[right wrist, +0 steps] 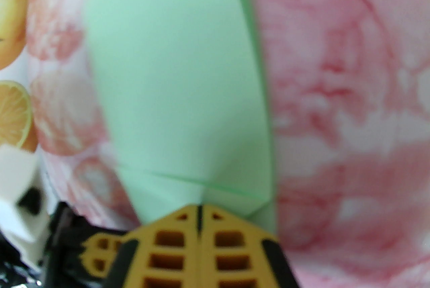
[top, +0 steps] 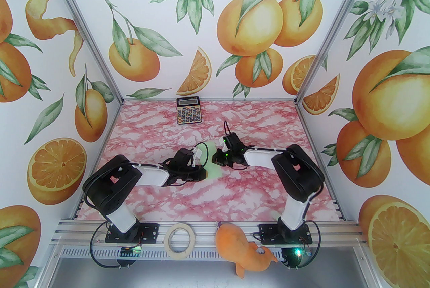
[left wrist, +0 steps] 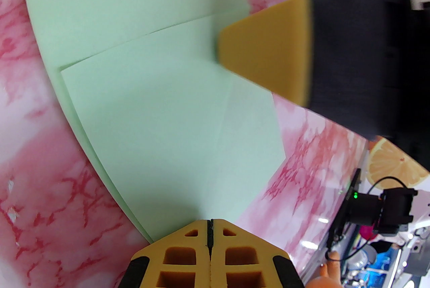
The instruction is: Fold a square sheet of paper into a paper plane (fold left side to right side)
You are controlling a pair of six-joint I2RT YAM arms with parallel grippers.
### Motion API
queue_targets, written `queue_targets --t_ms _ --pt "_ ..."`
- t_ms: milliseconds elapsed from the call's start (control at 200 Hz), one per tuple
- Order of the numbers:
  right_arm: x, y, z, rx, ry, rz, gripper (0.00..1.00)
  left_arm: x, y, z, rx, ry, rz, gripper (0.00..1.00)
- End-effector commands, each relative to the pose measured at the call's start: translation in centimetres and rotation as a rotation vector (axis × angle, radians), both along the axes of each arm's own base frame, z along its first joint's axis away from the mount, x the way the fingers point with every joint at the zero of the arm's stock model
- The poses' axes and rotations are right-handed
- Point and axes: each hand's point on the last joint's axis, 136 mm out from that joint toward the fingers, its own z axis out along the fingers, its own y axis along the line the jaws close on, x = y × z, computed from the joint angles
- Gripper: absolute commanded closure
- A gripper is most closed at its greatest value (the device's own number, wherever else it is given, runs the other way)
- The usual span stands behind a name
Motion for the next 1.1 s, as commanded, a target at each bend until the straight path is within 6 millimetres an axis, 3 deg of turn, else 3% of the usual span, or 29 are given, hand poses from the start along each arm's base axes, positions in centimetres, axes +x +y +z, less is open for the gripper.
queue_targets --t_ms 0,255,570,776,1091 --pt "-0.4 -0.5 -1.8 -0.035 0.03 0.004 1.0 -1.8 1.8 -1.8 0.109 0.092 -0.009 1.0" --pt "-1.2 -1.2 -2.5 -0.065 0.035 0.012 1.0 1.5 0.2 2.6 0.012 0.014 0.028 1.0" --pt "-1.2 -1.3 -2.6 -0.068 0.042 0.011 1.0 3.8 -1.8 2.3 -0.084 0.026 0.031 1.0" --pt "-1.4 -1.3 -2.8 -0.073 0.048 0.01 1.0 3.3 -1.8 1.3 -0.079 0.049 0.019 1.0" --pt "-1.2 -1.5 -3.2 -0.087 0.057 0.004 1.0 0.0 0.5 -0.8 -0.034 0.112 0.012 1.0"
